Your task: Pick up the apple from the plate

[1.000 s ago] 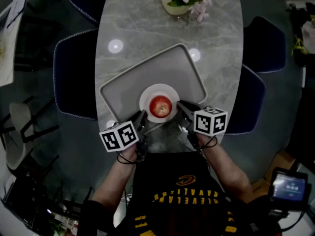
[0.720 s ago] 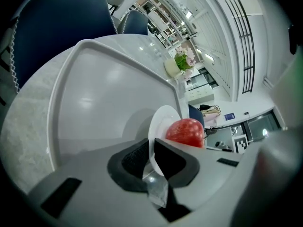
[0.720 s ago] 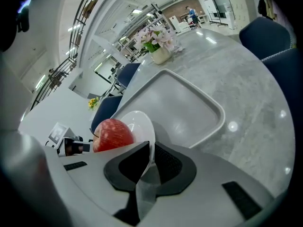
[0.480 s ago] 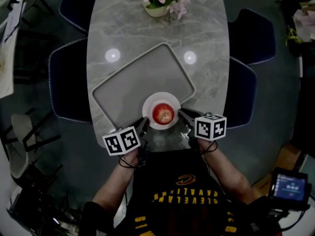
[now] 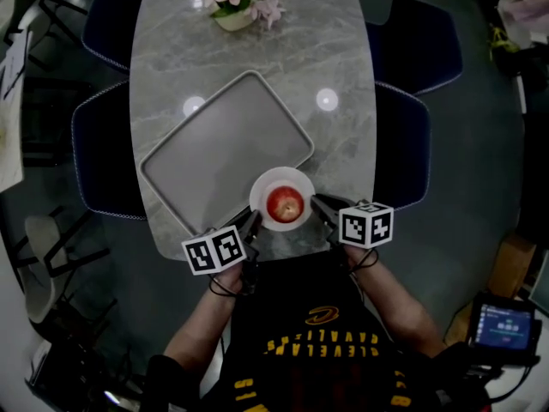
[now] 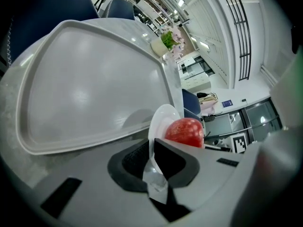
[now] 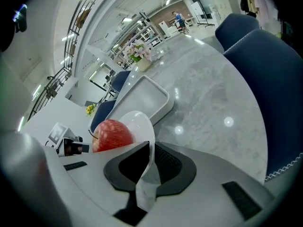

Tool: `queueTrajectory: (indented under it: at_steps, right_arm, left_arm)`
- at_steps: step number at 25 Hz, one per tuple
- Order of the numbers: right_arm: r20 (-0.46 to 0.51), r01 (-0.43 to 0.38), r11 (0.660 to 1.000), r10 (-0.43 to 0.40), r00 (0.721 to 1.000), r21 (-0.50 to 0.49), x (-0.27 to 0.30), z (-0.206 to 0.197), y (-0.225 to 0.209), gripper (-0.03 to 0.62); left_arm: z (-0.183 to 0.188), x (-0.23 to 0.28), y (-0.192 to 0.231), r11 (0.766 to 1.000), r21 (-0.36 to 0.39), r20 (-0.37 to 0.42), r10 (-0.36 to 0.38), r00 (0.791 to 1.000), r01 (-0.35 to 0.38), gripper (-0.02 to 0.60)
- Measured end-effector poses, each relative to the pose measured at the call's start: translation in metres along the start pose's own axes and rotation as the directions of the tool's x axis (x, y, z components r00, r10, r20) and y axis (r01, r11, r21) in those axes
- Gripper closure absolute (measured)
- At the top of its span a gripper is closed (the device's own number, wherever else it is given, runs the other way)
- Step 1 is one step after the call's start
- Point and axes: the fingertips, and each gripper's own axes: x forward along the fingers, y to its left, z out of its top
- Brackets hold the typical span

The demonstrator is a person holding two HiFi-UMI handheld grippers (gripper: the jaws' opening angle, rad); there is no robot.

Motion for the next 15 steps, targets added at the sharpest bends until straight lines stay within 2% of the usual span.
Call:
queueTrajectory:
  at_steps: [15]
  right_arm:
    - [0.053, 0.024, 0.995, -0.03, 0.998, 0.095, -0.053, -0.038, -0.073, 0.551]
  left_arm:
    - [-0.062, 0.053, -0.041, 0.997, 0.078, -0.099, 0.017, 0.995, -0.009, 0.543]
